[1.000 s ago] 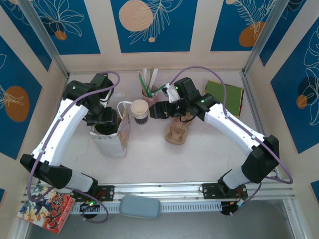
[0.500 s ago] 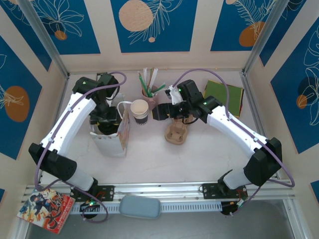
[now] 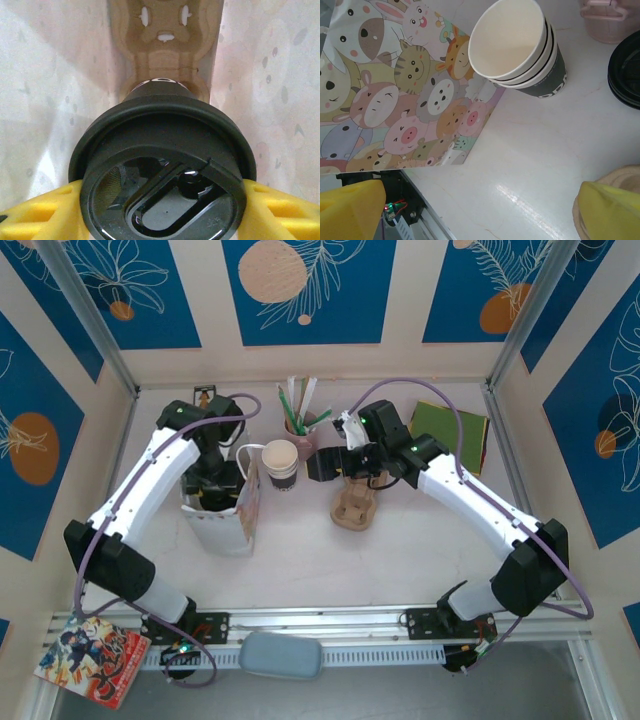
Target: Pack the takeout coffee
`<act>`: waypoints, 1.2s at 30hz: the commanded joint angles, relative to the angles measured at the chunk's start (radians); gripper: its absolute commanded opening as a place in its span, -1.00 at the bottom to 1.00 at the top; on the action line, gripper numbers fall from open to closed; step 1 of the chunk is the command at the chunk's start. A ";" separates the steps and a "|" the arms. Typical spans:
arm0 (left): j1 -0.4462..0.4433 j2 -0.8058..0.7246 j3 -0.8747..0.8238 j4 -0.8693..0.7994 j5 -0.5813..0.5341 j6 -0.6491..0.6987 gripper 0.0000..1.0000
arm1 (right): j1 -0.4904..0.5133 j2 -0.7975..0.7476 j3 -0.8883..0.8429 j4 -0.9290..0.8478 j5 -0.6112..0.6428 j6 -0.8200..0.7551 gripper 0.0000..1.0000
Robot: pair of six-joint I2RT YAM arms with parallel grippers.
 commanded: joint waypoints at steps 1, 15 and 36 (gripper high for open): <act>0.013 0.000 -0.029 0.017 0.014 0.038 0.18 | -0.004 -0.029 -0.019 0.002 -0.025 0.008 0.98; 0.014 0.001 -0.099 0.056 0.015 0.057 0.18 | -0.003 -0.035 -0.030 0.001 -0.025 0.018 0.98; 0.024 -0.013 -0.172 0.090 0.017 0.072 0.18 | 0.002 -0.035 -0.028 -0.005 -0.016 0.020 0.98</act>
